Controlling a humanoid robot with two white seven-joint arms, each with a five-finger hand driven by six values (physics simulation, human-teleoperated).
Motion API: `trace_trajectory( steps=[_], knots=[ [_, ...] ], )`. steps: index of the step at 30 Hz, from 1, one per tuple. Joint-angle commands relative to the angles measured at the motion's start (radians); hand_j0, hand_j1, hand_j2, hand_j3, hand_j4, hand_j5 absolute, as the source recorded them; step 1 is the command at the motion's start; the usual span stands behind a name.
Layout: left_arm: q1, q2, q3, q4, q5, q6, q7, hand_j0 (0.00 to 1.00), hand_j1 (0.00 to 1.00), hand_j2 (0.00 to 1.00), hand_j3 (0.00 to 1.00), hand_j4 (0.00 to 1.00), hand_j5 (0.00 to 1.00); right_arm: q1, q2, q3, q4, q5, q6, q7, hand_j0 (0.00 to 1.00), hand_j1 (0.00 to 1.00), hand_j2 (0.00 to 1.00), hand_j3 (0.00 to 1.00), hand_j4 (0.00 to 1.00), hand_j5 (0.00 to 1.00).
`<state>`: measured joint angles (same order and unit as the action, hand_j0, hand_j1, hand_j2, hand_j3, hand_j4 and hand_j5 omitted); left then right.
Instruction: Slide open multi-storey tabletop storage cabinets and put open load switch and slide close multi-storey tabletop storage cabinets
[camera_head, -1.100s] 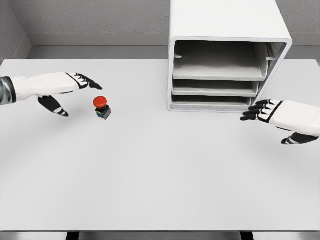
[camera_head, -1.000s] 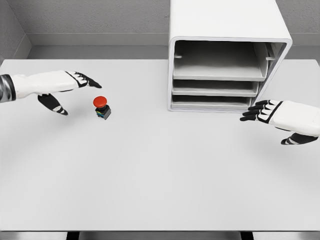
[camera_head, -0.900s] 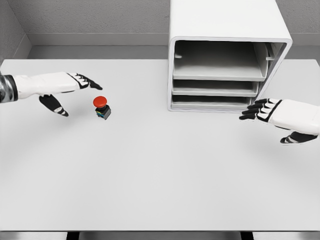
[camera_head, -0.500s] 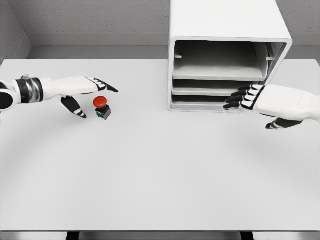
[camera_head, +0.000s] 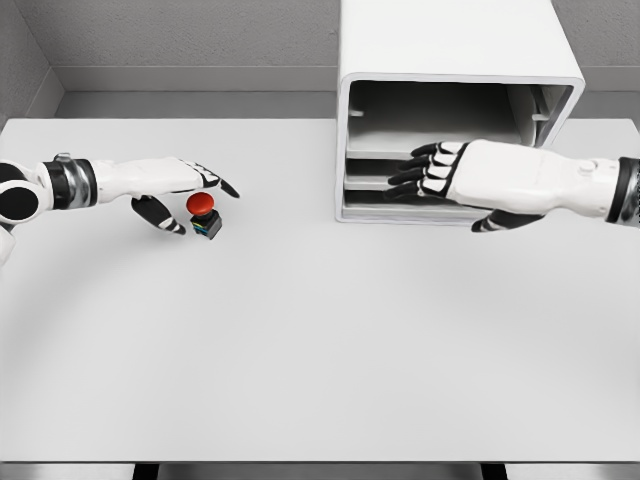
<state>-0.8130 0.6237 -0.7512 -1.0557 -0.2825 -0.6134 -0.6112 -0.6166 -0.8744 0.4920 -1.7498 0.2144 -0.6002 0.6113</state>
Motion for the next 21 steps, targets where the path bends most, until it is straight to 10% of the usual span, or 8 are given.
trace_trajectory(
  steps=[1, 10, 21],
  knots=[
    [0.0, 0.001, -0.002, -0.007, 0.006, 0.003, 0.0, 0.8, 0.8, 0.8, 0.8, 0.8, 0.8, -0.005, 0.02, 0.031, 0.009, -0.004, 0.062, 0.0, 1.0, 1.0, 1.0, 1.0, 1.0, 1.0],
    [0.003, 0.004, -0.008, -0.035, 0.006, 0.003, 0.0, 0.79, 0.79, 0.79, 0.79, 0.79, 0.79, -0.086, 0.107, 0.076, 0.19, 0.005, 0.141, 0.0, 1.0, 1.0, 1.0, 1.0, 1.0, 1.0],
    [0.008, 0.004, -0.019, -0.052, 0.008, 0.003, 0.0, 0.48, 0.48, 0.48, 0.48, 0.48, 0.48, -0.11, 0.126, 0.077, 0.305, 0.083, 0.14, 0.0, 1.0, 1.0, 1.0, 1.0, 1.0, 1.0]
  ],
)
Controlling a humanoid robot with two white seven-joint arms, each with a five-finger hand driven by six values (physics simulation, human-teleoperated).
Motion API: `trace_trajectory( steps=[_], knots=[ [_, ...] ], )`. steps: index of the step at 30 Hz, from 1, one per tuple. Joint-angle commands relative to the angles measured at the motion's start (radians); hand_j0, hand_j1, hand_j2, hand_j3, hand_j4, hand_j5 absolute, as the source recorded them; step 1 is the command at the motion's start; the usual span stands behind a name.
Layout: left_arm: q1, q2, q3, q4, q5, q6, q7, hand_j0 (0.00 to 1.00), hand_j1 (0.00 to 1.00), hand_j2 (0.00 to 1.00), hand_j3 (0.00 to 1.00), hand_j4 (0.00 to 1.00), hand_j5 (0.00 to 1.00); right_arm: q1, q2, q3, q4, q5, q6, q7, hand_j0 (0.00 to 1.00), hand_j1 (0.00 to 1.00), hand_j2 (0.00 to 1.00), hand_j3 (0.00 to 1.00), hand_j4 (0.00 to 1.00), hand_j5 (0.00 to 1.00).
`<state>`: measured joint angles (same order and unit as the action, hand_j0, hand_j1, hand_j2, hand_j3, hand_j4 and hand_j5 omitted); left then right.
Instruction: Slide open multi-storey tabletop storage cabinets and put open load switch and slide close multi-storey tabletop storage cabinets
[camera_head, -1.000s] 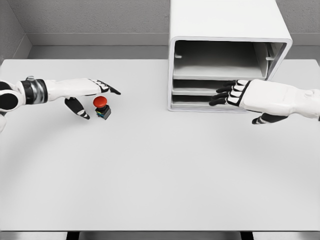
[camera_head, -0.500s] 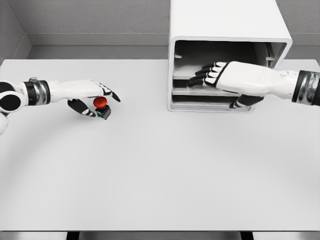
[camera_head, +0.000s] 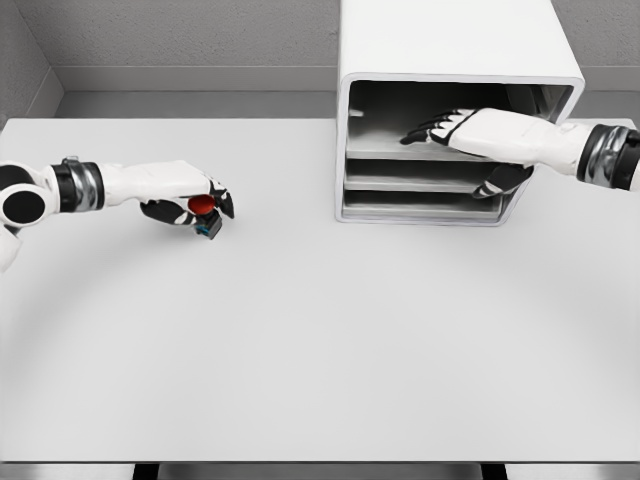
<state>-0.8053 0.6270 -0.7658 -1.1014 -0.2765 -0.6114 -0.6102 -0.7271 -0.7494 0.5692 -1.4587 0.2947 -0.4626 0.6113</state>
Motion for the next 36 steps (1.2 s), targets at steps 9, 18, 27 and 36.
trace_trajectory(
  steps=[9, 18, 27, 36],
  knots=[
    [-0.006, 0.013, -0.021, -0.077, 0.003, 0.001, -0.001, 0.35, 0.35, 0.35, 0.35, 0.35, 0.35, 0.011, -0.01, 0.024, -0.017, 0.038, -0.018, 0.0, 1.0, 1.0, 1.0, 1.0, 1.0, 1.0],
    [-0.023, 0.122, -0.02, -0.465, 0.014, 0.001, -0.001, 0.31, 0.31, 0.31, 0.31, 0.31, 0.31, 0.043, -0.038, 0.005, -0.149, 0.035, -0.148, 0.0, 1.0, 1.0, 1.0, 1.0, 1.0, 1.0],
    [-0.083, 0.171, -0.021, -0.598, 0.112, 0.001, -0.001, 0.31, 0.31, 0.31, 0.31, 0.31, 0.31, 0.117, -0.061, -0.066, -0.17, 0.032, -0.148, 0.0, 1.0, 1.0, 1.0, 1.0, 1.0, 1.0],
    [-0.15, 0.161, -0.018, -0.629, 0.168, 0.001, -0.001, 0.31, 0.31, 0.31, 0.31, 0.31, 0.31, 0.175, -0.102, -0.135, -0.215, 0.031, -0.148, 0.0, 1.0, 1.0, 1.0, 1.0, 1.0, 1.0]
  ],
)
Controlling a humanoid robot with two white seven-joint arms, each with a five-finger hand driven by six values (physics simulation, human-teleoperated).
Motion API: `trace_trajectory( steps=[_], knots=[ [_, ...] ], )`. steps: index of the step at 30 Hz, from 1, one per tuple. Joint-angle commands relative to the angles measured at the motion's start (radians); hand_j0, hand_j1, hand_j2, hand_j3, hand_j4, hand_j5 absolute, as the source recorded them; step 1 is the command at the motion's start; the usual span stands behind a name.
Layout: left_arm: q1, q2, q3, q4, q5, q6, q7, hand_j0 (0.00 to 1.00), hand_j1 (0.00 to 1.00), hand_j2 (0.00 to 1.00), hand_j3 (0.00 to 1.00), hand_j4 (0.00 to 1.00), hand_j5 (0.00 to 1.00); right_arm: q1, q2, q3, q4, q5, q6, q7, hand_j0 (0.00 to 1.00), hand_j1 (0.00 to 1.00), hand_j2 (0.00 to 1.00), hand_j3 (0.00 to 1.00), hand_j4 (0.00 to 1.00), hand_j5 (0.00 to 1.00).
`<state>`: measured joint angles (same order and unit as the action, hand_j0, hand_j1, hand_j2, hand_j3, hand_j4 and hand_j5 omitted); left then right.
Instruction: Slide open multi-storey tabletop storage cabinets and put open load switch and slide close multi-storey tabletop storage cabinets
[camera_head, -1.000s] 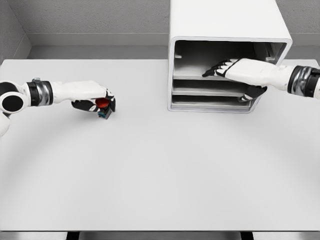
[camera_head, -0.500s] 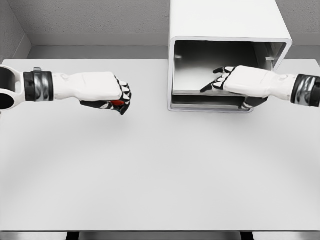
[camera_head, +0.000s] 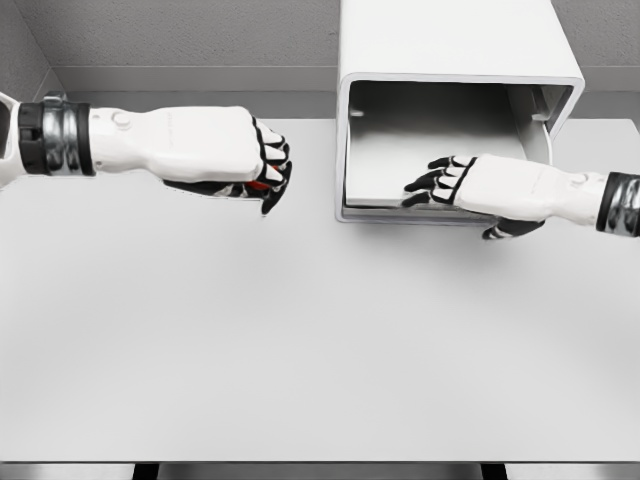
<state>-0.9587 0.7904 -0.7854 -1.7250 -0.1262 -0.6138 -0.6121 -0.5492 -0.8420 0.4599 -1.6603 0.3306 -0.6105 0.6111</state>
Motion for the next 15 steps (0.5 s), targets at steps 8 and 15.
trace_trajectory(
  steps=[8, 15],
  knots=[
    [-0.04, -0.014, 0.005, -0.015, 0.034, 0.003, 0.001, 0.31, 0.31, 0.31, 0.31, 0.31, 0.31, 0.021, -0.026, -0.061, -0.041, -0.008, 0.0, 0.0, 1.0, 1.0, 1.0, 1.0, 1.0, 1.0],
    [-0.064, -0.074, 0.003, -0.011, 0.031, 0.003, 0.001, 0.31, 0.31, 0.31, 0.31, 0.31, 0.31, 0.083, -0.039, -0.148, -0.047, -0.021, 0.0, 0.0, 1.0, 1.0, 1.0, 1.0, 1.0, 1.0]
  ],
)
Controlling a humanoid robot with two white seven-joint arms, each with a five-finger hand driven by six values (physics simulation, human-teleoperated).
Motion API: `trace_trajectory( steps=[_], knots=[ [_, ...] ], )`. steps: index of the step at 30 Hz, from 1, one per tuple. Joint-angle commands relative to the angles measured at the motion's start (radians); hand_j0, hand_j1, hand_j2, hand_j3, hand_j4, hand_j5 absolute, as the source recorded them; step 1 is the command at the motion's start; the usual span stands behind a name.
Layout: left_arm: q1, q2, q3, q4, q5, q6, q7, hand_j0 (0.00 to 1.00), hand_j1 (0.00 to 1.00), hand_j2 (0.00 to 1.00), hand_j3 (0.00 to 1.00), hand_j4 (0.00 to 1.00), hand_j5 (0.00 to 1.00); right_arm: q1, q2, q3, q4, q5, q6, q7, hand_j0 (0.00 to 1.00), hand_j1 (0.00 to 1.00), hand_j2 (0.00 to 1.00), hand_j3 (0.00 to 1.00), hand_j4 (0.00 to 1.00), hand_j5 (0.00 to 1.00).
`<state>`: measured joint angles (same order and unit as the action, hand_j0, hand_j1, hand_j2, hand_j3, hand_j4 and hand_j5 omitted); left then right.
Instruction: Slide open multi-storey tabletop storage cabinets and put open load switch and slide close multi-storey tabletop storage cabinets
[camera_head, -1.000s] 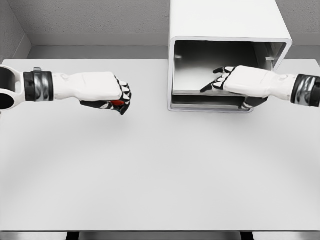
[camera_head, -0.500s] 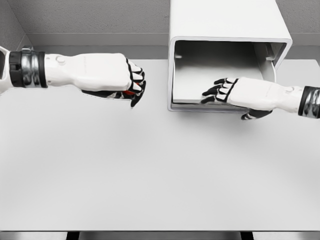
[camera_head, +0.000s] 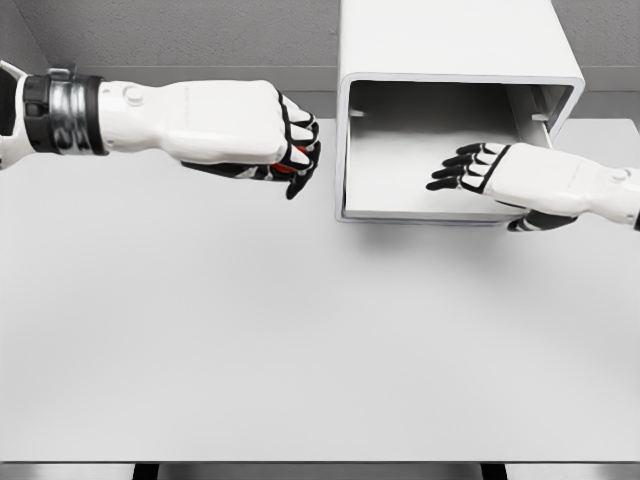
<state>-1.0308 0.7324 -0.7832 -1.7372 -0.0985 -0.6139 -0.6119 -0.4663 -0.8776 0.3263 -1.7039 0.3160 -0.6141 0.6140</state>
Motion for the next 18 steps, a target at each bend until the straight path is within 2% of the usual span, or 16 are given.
trace_trajectory(
  steps=[1, 8, 15, 18],
  knots=[
    [0.0, -0.028, 0.001, 0.001, 0.003, 0.003, 0.001, 0.31, 0.31, 0.31, 0.31, 0.31, 0.31, 0.0, -0.004, -0.015, -0.013, -0.014, 0.003, -0.003, 1.0, 1.0, 1.0, 1.0, 1.0, 1.0],
    [-0.046, -0.189, -0.002, 0.025, -0.043, 0.003, 0.001, 0.31, 0.31, 0.31, 0.31, 0.31, 0.31, 0.028, -0.027, -0.013, -0.045, -0.014, 0.003, -0.003, 1.0, 1.0, 1.0, 1.0, 1.0, 1.0],
    [-0.064, -0.209, -0.004, 0.028, -0.044, 0.003, 0.001, 0.31, 0.31, 0.31, 0.31, 0.31, 0.31, 0.048, -0.069, -0.012, -0.054, -0.014, 0.003, -0.003, 1.0, 1.0, 1.0, 1.0, 1.0, 1.0],
    [-0.064, -0.209, -0.004, 0.027, -0.046, 0.003, 0.001, 0.31, 0.31, 0.31, 0.31, 0.31, 0.31, 0.058, -0.126, -0.01, -0.054, -0.029, 0.003, -0.003, 1.0, 1.0, 1.0, 1.0, 1.0, 1.0]
  ],
)
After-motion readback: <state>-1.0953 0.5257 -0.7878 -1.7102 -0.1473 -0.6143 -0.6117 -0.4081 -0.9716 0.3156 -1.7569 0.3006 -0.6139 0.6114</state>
